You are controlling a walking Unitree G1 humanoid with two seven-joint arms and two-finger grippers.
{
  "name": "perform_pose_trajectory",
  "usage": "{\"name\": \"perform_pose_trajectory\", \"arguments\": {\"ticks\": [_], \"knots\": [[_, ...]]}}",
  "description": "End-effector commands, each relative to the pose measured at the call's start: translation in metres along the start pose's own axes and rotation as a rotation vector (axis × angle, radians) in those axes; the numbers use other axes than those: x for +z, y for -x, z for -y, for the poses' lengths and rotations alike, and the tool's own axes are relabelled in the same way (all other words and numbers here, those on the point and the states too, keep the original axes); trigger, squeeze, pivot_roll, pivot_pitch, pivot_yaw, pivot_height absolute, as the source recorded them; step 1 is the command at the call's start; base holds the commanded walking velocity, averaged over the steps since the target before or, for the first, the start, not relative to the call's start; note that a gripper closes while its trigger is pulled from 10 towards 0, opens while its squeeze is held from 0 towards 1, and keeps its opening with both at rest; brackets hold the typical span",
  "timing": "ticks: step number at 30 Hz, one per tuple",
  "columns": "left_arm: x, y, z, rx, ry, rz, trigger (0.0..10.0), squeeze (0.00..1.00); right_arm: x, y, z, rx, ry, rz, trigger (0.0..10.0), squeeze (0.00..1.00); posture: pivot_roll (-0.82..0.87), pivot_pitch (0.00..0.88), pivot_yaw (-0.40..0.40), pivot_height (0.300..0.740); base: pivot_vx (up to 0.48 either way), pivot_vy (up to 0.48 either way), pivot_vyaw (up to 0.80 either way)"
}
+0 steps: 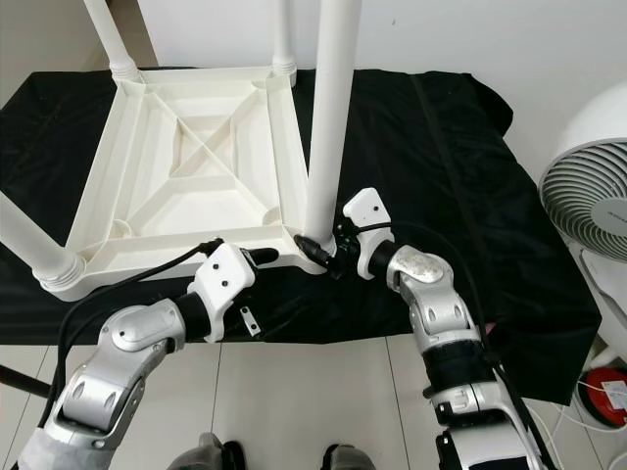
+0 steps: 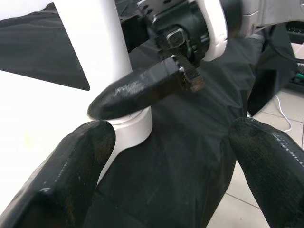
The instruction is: Building children table
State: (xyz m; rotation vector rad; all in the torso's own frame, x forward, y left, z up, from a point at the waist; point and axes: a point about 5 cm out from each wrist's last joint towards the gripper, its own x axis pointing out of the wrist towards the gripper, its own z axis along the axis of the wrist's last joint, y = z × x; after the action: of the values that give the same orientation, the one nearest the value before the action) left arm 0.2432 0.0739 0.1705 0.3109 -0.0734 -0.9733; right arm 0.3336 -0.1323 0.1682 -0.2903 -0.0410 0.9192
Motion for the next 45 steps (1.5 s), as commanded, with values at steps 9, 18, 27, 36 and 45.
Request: {"name": "perform_pose_trajectory", "arguments": {"ticks": [9, 18, 27, 36, 45], "knots": [[0.000, 0.001, 0.002, 0.003, -0.002, -0.010, 10.0, 0.00, -0.005, -0.020, 0.000, 0.094, 0.018, -0.033, 3.6, 0.00, -0.04, 0.087, 0.036, 0.740, 0.000, 0.000, 0.00], [0.003, -0.001, 0.002, 0.004, -0.005, -0.002, 10.0, 0.00, -0.016, -0.018, -0.001, 0.142, 0.015, -0.057, 0.0, 0.00, -0.04, 0.083, 0.035, 0.740, 0.000, 0.000, 0.00], [0.004, -0.006, 0.003, -0.005, -0.004, 0.008, 10.0, 0.00, -0.018, -0.012, 0.009, -0.058, -0.049, -0.025, 10.0, 0.00, -0.06, 0.081, 0.037, 0.740, 0.000, 0.000, 0.00], [0.001, -0.008, 0.004, -0.010, 0.000, 0.007, 10.0, 0.00, -0.012, -0.020, -0.016, -0.398, -0.251, 0.053, 10.0, 0.00, -0.08, 0.077, 0.036, 0.740, 0.000, 0.000, 0.00], [0.002, -0.009, 0.004, -0.012, -0.001, 0.012, 10.0, 0.00, -0.010, -0.024, -0.038, -0.693, -0.244, 0.026, 10.0, 0.00, -0.08, 0.076, 0.030, 0.740, 0.000, 0.000, 0.00]]}}
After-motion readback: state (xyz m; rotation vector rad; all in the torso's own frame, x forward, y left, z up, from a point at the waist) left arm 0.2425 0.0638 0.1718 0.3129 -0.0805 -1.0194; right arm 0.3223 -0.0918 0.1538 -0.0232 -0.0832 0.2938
